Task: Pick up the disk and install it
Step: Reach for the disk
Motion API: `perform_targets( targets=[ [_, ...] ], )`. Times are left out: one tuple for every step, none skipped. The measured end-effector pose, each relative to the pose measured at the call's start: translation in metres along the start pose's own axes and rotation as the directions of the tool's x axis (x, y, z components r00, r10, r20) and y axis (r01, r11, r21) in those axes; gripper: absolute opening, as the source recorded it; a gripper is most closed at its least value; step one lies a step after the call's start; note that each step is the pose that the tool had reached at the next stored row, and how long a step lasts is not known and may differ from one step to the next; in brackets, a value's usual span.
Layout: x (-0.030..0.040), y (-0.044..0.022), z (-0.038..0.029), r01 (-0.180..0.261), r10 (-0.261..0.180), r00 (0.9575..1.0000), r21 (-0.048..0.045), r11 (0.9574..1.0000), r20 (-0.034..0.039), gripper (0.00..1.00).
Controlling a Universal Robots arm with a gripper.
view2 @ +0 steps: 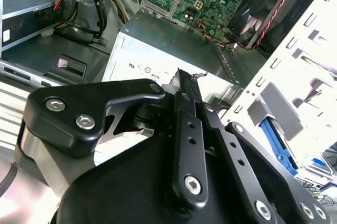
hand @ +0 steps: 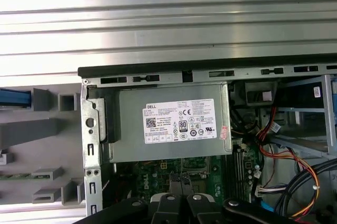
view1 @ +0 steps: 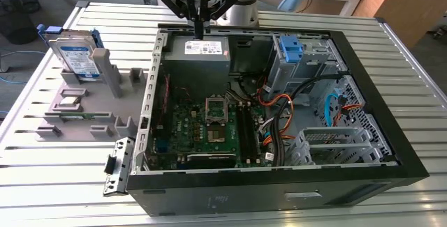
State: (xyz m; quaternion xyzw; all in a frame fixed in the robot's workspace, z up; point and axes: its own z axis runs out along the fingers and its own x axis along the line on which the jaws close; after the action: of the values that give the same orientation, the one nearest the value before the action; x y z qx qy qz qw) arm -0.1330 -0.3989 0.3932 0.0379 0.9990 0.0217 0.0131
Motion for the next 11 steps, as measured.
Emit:
perform_targets(
  targets=[
    [0.0005,0.0000,0.0000,0.000,0.000,1.0000,0.0000,1.0000,0.0000,0.11],
    [0.0011,-0.0001,0.0000,0.000,0.000,1.0000,-0.0001,1.0000,0.0000,0.11],
    [0.0017,-0.0002,0.0000,0.000,0.000,1.0000,-0.0001,1.0000,0.0000,0.11],
    [0.0024,-0.0002,-0.0001,0.000,0.000,1.0000,-0.0001,1.0000,-0.0001,0.11],
    [0.0032,-0.0003,-0.0001,0.000,0.000,1.0000,-0.0001,1.0000,0.0000,0.11],
    [0.0037,-0.0003,-0.0001,0.000,0.000,1.0000,-0.0002,1.0000,0.0000,0.11],
    [0.0039,-0.0003,-0.0001,0.000,0.000,1.0000,-0.0002,1.0000,0.0000,0.11],
    [0.0041,-0.0003,-0.0001,0.000,0.000,1.0000,-0.0001,1.0000,0.0000,0.11],
    [0.0042,-0.0003,-0.0001,0.000,0.000,1.0000,-0.0002,1.0000,0.0000,0.11],
    [0.0043,-0.0003,-0.0001,0.000,0.000,1.0000,-0.0001,1.0000,0.0000,0.11],
    [0.0044,-0.0003,-0.0001,0.000,0.000,1.0000,-0.0002,1.0000,0.0000,0.11]
  ],
)
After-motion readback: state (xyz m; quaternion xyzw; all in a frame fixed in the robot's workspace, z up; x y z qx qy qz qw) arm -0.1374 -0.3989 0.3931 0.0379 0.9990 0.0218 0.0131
